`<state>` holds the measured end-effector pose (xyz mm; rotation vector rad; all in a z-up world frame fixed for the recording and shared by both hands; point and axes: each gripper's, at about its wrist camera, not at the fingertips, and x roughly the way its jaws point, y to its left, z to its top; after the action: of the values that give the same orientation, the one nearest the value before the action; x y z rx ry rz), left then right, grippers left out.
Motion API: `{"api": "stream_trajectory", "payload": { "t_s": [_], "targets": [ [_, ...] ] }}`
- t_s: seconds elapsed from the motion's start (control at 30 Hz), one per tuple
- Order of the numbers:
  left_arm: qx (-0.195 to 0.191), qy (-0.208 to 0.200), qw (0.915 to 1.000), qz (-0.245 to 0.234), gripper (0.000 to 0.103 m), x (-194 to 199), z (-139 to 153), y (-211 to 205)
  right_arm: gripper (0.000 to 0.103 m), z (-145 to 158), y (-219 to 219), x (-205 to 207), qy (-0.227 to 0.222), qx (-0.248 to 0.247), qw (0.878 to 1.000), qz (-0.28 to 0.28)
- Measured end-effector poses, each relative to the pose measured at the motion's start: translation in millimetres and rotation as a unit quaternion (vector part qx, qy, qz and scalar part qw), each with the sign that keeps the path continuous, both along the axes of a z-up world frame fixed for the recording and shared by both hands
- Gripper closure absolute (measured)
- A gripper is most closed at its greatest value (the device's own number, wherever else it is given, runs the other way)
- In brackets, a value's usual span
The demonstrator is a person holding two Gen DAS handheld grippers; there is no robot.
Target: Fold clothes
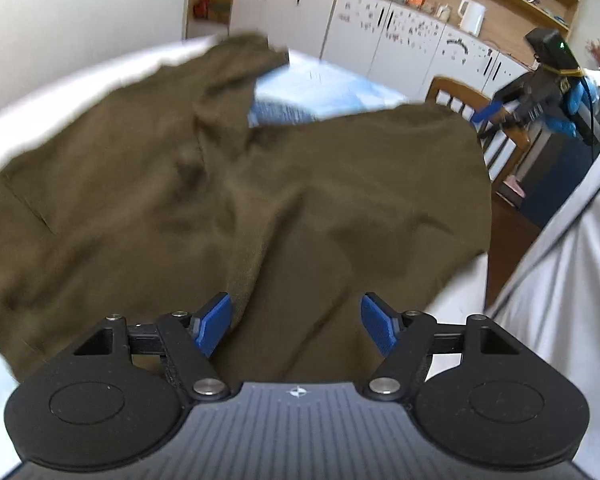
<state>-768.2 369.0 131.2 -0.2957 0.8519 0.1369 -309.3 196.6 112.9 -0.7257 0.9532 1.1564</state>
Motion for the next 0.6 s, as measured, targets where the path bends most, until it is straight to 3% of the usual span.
{"api": "stream_trajectory", "payload": {
  "t_s": [0.07, 0.2, 0.3, 0.43, 0.5, 0.6],
  "targets": [
    [-0.026, 0.032, 0.9991, 0.004, 0.036, 1, -16, -2, 0.000, 0, -10, 29, -0.036, -0.007, 0.998, -0.051],
    [-0.037, 0.054, 0.9973, 0.032, 0.038, -12, -20, -8, 0.000, -8, -15, 81, -0.084, -0.017, 0.989, -0.123],
    [-0.048, 0.078, 0.9940, 0.060, 0.038, -16, -17, -10, 0.000, -15, -9, 111, -0.084, -0.018, 0.987, -0.135],
    [-0.047, 0.136, 0.9855, 0.090, 0.038, -1, -10, -12, 0.000, -9, 30, 132, -0.066, 0.020, 0.995, -0.066],
    [-0.043, 0.130, 0.9845, 0.110, 0.038, 9, 1, -16, 0.000, -5, 62, 139, -0.057, 0.043, 0.997, -0.015],
    [-0.038, 0.082, 0.9842, 0.152, 0.038, 29, 24, -29, 0.000, -2, 125, 148, -0.043, 0.074, 0.995, 0.049]
  ]
}}
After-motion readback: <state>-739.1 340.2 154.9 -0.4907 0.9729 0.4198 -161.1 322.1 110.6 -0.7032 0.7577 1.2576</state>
